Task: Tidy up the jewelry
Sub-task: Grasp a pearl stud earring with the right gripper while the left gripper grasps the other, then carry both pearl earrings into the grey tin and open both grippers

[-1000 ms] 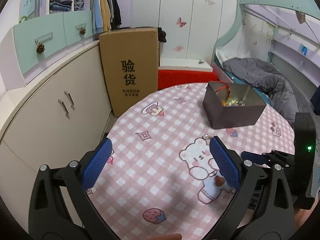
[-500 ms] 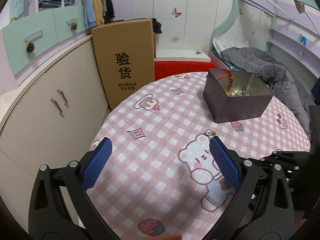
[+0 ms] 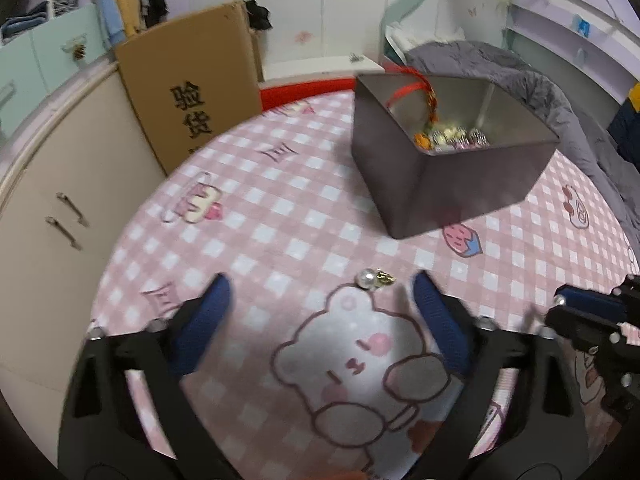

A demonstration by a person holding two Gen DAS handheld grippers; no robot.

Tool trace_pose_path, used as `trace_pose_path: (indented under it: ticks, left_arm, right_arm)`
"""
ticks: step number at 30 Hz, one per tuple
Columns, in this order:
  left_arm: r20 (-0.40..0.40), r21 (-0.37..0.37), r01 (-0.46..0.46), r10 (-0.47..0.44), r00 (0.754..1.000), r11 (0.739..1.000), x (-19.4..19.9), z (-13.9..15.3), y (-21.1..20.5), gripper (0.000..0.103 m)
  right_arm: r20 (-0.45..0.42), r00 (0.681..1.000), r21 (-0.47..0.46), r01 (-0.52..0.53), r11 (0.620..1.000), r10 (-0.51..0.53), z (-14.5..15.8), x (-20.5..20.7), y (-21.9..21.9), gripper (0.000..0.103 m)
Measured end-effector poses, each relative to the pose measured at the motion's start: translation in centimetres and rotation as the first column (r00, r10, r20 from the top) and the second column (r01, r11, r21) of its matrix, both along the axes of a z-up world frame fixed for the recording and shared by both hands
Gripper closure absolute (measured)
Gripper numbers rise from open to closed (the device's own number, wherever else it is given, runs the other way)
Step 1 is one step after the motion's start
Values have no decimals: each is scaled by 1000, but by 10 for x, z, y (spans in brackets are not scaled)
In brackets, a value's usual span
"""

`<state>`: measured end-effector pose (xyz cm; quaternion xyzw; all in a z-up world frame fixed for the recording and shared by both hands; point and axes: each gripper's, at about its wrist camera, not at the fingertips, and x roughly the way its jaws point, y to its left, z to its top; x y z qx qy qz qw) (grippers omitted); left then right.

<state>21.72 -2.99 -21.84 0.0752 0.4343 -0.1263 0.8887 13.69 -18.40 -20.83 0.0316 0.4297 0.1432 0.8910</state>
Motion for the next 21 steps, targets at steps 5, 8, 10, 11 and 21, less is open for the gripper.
trace_pose_path:
  ticks: [5,8,10,11,21]
  left_arm:
    - [-23,-53,65,-66,998,996,-1,-2,-5,75]
    - [-41,-125,94,-100,994,988,-2,0,-1,87]
    - [-41,-144,111,-118,992,983,-3,1,-1,94]
    - [-40,-154,117,-124,991,981,-4,2,-1,94]
    - [-22,-108,99,-102,995,989,-5,5,-1,91]
  right_arm:
    - [9,1000,11,6,1000,-6,3,-1,-2,88]
    - [11,1000,15,3,1000,-4,3,-2,-2,88]
    - [12,1000,21,2,1000,-2,3,-3,-1,88]
    - [13,1000,22,2,1000,-2,4,-3,-2,88]
    - [20,1000,24,8,1000,-8,9,-10,-10,88]
